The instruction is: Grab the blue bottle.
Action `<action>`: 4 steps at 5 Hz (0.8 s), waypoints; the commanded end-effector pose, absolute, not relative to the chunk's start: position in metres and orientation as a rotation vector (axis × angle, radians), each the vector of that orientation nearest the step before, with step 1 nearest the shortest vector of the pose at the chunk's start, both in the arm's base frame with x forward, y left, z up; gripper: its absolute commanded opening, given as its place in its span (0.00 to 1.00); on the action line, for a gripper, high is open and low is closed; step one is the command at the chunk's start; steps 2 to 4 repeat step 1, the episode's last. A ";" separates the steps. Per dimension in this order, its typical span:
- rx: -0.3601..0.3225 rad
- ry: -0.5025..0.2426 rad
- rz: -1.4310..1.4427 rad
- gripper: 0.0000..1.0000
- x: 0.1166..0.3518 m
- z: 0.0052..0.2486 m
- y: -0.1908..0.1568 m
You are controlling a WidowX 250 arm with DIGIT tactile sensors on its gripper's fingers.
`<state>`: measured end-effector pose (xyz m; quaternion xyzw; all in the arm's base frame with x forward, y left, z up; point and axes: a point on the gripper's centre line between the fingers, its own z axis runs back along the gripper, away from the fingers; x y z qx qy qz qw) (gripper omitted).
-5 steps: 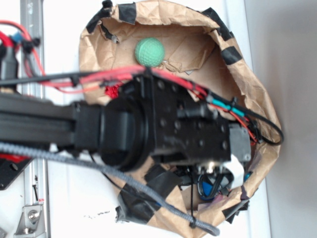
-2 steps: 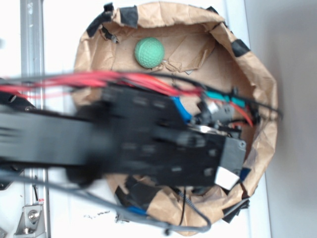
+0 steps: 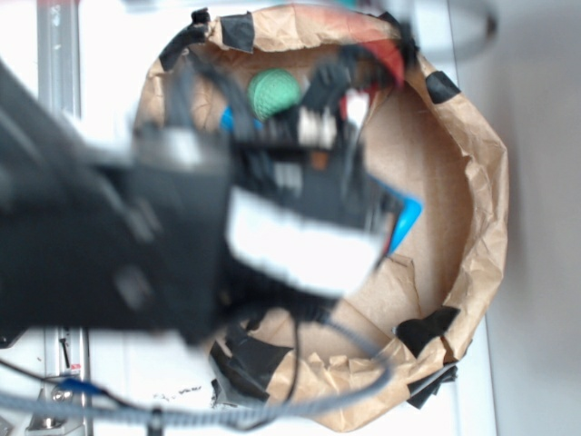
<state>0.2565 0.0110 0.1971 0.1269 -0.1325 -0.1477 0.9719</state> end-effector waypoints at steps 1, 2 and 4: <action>0.229 -0.237 0.231 0.00 0.260 0.212 0.009; 0.229 -0.237 0.231 0.00 0.260 0.212 0.009; 0.229 -0.237 0.231 0.00 0.260 0.212 0.009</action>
